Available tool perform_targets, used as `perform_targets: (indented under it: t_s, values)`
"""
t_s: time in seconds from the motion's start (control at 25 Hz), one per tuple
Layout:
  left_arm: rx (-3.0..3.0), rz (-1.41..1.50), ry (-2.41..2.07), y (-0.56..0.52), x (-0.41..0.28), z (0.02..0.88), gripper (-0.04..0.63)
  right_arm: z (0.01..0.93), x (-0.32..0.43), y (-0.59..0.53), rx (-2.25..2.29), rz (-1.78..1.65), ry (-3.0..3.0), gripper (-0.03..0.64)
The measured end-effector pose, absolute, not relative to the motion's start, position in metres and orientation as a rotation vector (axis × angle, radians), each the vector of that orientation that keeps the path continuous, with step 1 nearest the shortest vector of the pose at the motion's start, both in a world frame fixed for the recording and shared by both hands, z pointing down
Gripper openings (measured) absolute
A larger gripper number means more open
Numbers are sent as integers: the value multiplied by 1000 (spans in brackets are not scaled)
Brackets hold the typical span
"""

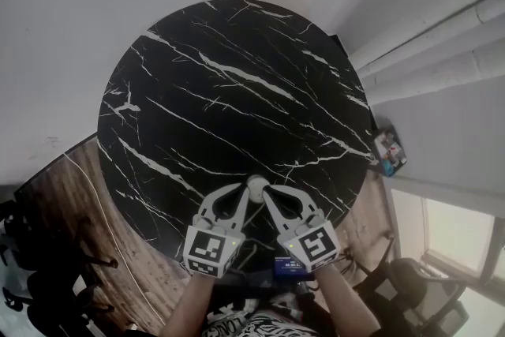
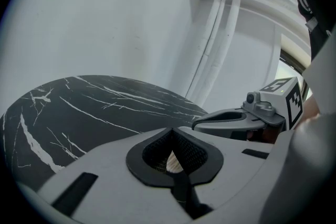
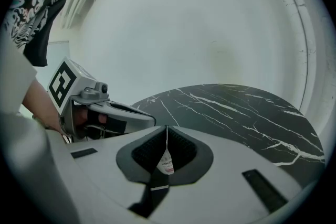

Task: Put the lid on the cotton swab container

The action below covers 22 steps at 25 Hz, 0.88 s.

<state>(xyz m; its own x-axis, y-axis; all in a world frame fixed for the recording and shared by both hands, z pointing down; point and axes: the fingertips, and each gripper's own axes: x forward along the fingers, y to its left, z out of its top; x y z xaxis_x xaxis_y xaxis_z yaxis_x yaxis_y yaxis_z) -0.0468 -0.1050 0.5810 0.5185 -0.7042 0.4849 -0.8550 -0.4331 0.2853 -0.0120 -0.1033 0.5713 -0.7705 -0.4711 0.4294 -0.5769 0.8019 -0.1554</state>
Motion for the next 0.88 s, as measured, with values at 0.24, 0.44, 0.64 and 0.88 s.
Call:
perform_targets:
  t_s: [0.24, 0.44, 0.64, 0.88]
  values:
    - [2243, 421, -1286, -105, -52, 585, 14, 571, -12, -103, 782, 400, -2633, 18]
    - [2239, 425, -1289, -106, -53, 585, 14, 570, -12, -103, 789, 409, -2639, 17]
    - [2250, 439, -1293, -106, -53, 584, 14, 573, -12, -101, 754, 349, -2596, 17]
    - [2247, 440, -1306, -106, -58, 578, 14, 566, -3, -110, 860, 282, -2558, 18]
